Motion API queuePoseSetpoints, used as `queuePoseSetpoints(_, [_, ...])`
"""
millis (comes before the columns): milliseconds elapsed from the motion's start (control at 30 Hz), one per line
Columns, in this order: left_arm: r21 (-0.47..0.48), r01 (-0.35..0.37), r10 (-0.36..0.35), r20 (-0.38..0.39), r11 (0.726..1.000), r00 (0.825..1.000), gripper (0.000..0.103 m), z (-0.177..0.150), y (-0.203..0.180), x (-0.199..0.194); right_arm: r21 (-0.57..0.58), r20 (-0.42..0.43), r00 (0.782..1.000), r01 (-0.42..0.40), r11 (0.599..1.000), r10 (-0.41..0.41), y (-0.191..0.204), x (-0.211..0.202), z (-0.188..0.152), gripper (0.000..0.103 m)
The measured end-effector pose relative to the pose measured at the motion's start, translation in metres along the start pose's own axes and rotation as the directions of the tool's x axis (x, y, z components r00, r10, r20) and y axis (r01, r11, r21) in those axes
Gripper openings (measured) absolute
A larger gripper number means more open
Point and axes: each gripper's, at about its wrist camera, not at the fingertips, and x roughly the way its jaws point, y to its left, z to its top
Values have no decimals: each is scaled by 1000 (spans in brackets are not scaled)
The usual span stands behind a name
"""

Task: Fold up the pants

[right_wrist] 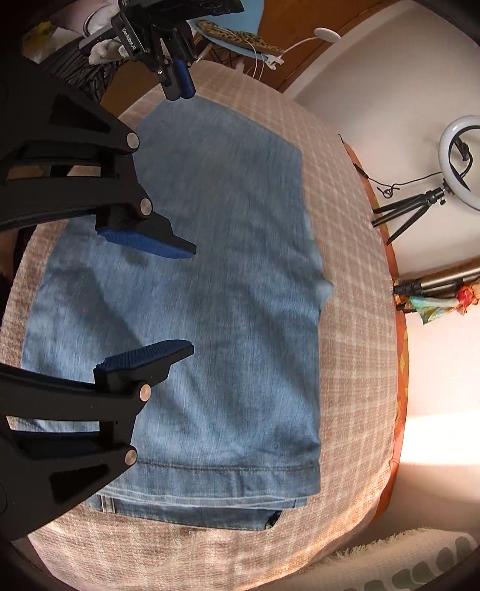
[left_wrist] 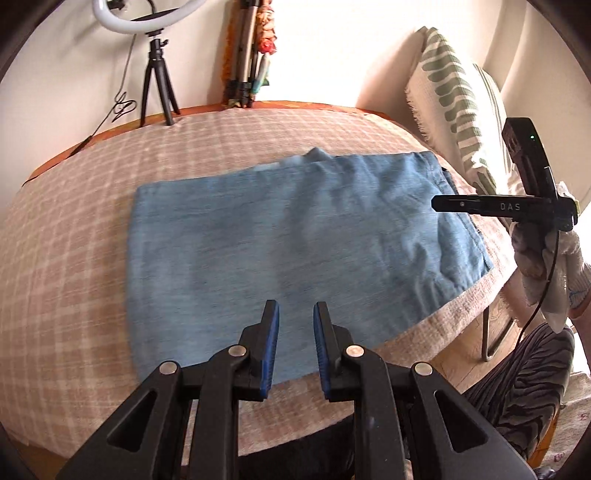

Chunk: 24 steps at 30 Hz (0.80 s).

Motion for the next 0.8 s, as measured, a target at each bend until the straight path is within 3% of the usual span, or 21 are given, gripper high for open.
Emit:
queuePoseSetpoints(67, [-45,-22,22,0,999,1000,16,-8,19,-6,-24,1,999,-33,999,33,20,8,4,59])
queuePoseSetpoints(367, [-195,-136,129,-46,971,991,16,-29,74,-6,-137,-87,984,-168,976,157,121,61,26,59])
queuePoseSetpoints(600, [-259,-109,87,-95,960,992,16,-33,100,4,-188,-187,967,-210,960,175,183,103,43,59])
queuePoseSetpoints(800, [-292,-74,41,-119,954,992,16,-33,106,15,-136,-274,943,-232,963,188,208,139,62,59])
